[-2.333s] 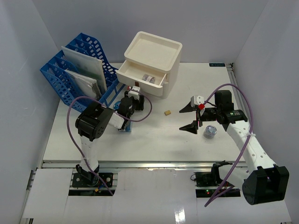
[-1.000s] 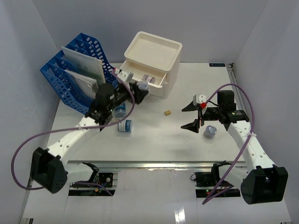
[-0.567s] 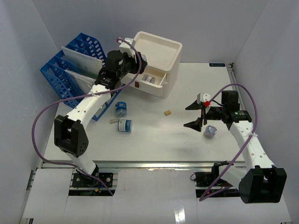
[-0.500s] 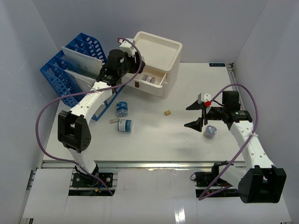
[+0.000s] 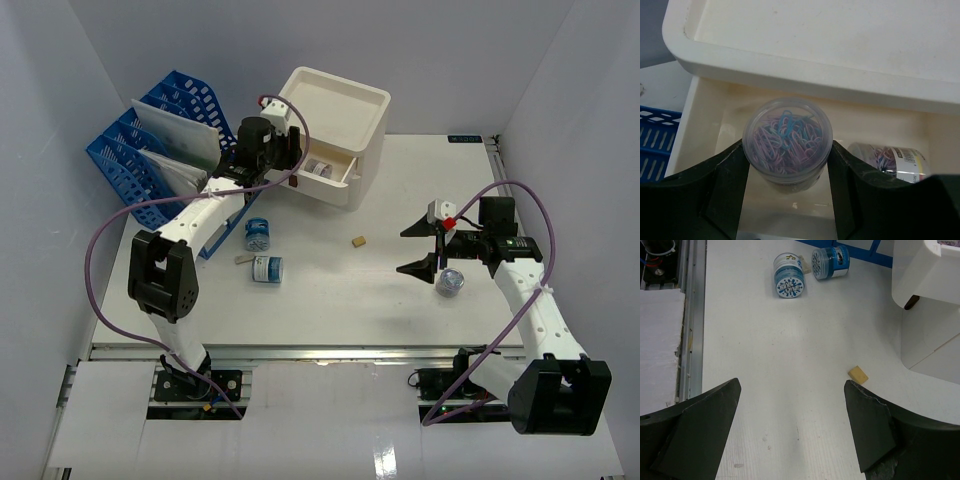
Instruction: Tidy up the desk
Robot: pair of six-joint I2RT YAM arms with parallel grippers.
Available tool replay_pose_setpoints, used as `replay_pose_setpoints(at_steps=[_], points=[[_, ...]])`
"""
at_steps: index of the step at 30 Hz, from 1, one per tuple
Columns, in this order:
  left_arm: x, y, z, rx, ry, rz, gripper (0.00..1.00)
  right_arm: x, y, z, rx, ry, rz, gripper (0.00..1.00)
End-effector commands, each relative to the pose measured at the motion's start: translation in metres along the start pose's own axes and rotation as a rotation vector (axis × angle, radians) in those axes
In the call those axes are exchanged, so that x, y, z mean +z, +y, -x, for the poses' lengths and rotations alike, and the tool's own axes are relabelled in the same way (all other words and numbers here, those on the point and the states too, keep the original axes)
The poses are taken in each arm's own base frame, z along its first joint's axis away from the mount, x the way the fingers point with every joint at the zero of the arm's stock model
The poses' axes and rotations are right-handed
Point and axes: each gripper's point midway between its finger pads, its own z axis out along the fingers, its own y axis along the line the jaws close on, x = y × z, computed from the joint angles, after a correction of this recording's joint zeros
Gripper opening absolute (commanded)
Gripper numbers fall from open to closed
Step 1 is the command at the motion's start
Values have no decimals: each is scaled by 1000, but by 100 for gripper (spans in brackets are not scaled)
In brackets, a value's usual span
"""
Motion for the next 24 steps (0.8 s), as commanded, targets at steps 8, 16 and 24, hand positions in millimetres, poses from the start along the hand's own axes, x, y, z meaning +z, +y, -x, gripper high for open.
replay_pose_setpoints(at_steps=[8, 16, 24], points=[[-20, -58, 27, 22, -79, -304, 0, -2, -1, 2, 7, -22, 11, 90], [-29, -93, 21, -12, -46, -489, 22, -1, -2, -4, 19, -10, 12, 90], [-32, -85, 41, -27, -101, -423, 80, -1, -6, -9, 27, 10, 3, 90]])
